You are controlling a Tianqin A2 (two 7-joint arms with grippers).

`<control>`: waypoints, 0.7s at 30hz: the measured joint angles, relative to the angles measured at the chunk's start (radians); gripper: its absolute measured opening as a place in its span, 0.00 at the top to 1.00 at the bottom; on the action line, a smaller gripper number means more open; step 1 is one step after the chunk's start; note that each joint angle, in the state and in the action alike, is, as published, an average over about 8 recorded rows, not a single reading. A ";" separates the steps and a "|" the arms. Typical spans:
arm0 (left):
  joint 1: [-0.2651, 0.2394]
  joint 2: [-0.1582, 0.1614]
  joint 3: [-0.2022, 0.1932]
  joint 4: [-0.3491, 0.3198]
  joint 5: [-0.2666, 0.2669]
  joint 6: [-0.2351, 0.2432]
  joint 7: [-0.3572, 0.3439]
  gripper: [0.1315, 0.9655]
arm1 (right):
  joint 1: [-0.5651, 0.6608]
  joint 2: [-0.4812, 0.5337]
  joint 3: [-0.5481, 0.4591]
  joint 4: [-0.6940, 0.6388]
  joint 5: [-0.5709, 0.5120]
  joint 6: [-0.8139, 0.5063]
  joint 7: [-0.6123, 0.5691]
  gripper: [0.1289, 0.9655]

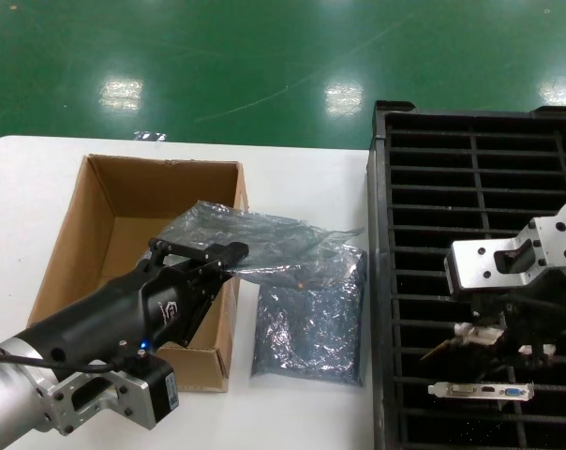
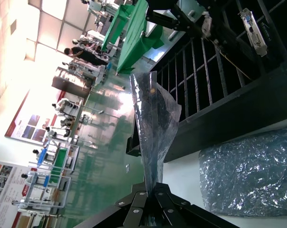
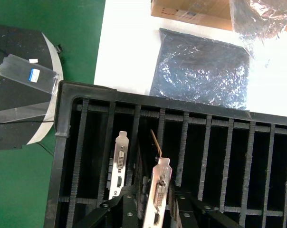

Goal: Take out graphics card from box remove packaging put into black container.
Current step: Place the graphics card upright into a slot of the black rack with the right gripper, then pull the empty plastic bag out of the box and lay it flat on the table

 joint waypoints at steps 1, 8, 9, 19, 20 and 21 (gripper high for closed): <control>0.000 0.000 0.000 0.000 0.000 0.000 0.000 0.99 | 0.000 0.000 0.000 0.000 0.000 0.000 0.000 0.93; 0.000 0.000 0.000 0.000 0.000 0.000 0.000 0.99 | 0.000 0.000 0.000 0.000 0.000 0.000 0.000 0.80; 0.000 0.000 0.000 0.000 0.000 0.000 0.000 0.99 | 0.000 0.000 0.000 0.000 0.000 0.000 0.000 0.78; 0.000 0.000 0.000 0.000 0.000 0.000 0.000 0.99 | 0.000 0.000 0.000 0.000 0.000 0.000 0.000 0.54; 0.000 0.000 0.000 0.000 0.000 0.000 0.000 0.99 | 0.000 0.000 0.000 0.000 0.000 0.000 0.000 0.51; 0.000 0.000 0.000 0.000 0.000 0.000 0.000 0.99 | 0.000 0.000 0.000 0.000 0.000 0.000 0.000 0.51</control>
